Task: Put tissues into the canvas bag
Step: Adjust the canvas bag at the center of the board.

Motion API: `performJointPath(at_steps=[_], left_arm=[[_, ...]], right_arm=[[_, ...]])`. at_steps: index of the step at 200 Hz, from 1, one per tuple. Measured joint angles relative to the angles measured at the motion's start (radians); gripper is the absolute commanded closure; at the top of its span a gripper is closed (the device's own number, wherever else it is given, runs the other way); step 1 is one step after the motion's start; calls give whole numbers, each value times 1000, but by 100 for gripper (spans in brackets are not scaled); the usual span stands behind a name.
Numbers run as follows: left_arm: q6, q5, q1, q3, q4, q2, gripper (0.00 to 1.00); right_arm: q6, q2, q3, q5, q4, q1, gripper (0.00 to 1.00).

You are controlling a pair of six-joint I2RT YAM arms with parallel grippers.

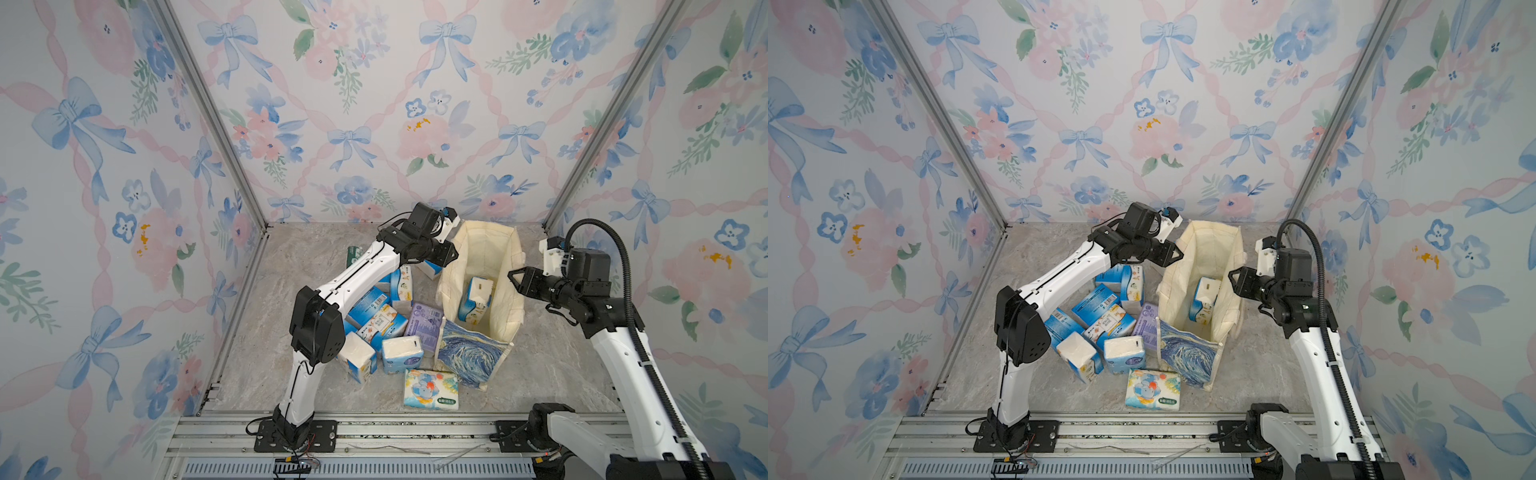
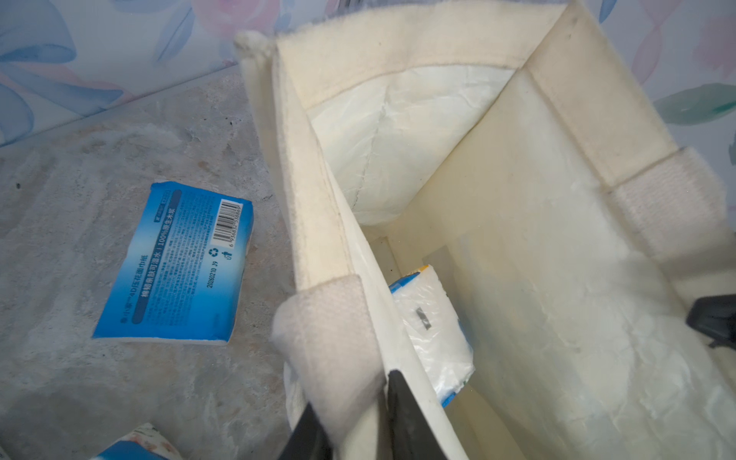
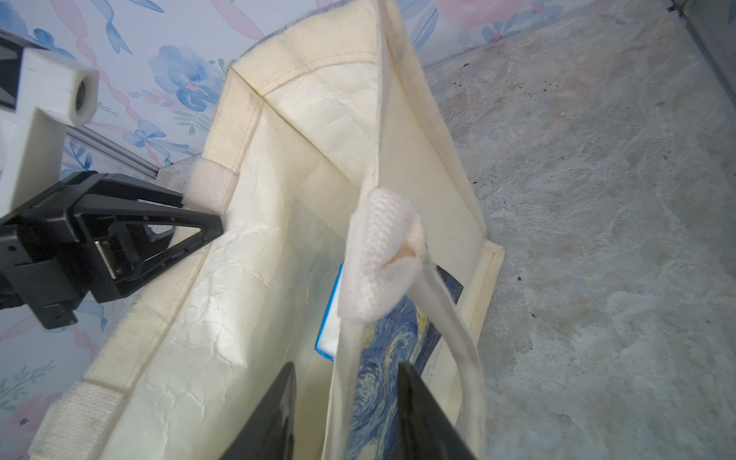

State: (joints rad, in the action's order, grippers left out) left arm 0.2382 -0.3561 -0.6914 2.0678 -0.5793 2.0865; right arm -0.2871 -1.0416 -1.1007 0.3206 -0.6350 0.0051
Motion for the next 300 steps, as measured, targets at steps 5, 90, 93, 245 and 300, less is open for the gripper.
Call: performJointPath(at_steps=[5, 90, 93, 245, 300], left_arm=[[7, -1, 0, 5, 0, 1, 95], [10, 46, -11, 88, -12, 7, 100], [10, 47, -12, 90, -11, 7, 100], [25, 154, -29, 67, 31, 31, 72], [26, 212, -15, 14, 30, -5, 51]], right_arm=[[6, -8, -3, -1, 0, 0, 75], [47, -255, -184, -15, 82, -27, 97], [49, -264, -191, -14, 86, -33, 97], [60, -452, -264, 54, 263, -121, 49], [59, -376, -247, 76, 280, -122, 34]])
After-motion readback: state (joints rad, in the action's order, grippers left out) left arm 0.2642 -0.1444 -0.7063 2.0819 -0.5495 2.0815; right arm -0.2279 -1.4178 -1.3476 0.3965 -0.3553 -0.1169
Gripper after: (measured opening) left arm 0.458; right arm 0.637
